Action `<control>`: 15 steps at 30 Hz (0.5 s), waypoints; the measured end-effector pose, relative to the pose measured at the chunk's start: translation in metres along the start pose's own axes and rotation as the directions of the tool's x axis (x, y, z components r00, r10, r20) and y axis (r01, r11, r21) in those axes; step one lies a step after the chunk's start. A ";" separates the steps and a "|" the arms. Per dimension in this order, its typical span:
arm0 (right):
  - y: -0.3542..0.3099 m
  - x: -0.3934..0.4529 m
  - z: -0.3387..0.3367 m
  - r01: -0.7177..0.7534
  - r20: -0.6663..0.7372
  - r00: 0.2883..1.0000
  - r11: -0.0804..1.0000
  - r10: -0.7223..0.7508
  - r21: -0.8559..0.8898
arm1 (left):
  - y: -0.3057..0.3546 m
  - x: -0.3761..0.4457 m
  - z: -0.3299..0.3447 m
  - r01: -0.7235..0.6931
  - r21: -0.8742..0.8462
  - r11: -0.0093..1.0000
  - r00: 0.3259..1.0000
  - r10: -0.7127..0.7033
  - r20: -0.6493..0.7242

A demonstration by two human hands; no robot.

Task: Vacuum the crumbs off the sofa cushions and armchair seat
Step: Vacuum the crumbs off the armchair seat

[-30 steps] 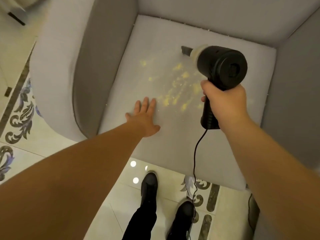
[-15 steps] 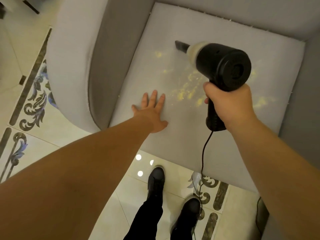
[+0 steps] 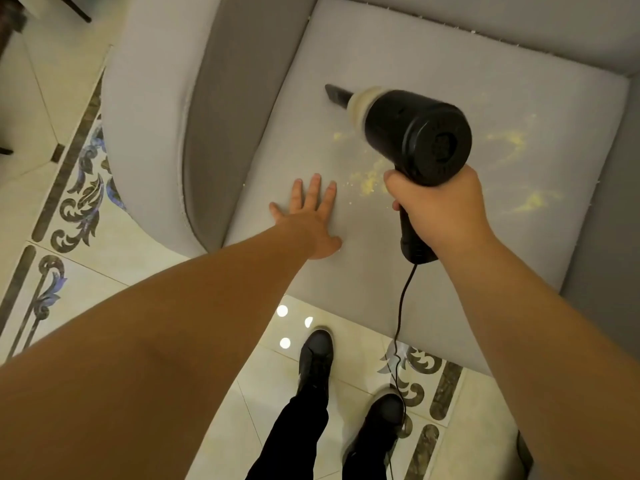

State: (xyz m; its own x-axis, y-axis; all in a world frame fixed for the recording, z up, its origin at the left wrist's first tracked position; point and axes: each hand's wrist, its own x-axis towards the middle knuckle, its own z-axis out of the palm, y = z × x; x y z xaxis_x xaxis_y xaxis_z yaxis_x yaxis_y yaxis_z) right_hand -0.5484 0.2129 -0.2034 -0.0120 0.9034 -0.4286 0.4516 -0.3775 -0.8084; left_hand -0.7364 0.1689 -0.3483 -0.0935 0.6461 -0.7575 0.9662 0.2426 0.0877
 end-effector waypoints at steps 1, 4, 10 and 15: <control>0.001 -0.001 0.000 -0.006 0.022 1.000 1.000 0.006 -0.013 | 0.000 0.000 0.002 -0.006 -0.005 1.000 1.000 0.006 -0.012; 0.009 -0.010 -0.002 0.010 0.077 0.997 0.998 -0.005 -0.062 | -0.004 -0.002 0.005 -0.033 -0.032 0.999 0.998 0.031 -0.057; 0.019 -0.029 -0.024 -0.001 -0.075 0.997 1.000 0.000 -0.013 | -0.006 -0.046 0.022 -0.087 -0.011 0.996 0.994 0.086 -0.071; 0.032 -0.050 -0.030 -0.039 0.013 0.999 0.998 0.040 -0.055 | -0.010 -0.065 0.061 -0.147 0.098 0.984 0.989 0.148 -0.007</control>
State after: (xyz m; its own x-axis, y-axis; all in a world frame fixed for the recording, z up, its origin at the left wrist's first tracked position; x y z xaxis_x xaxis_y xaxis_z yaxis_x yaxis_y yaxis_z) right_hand -0.5061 0.1618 -0.1961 -0.0059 0.8847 -0.4661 0.5002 -0.4010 -0.7675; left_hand -0.7255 0.0796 -0.3394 0.0490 0.6802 -0.7314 0.9883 0.0727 0.1338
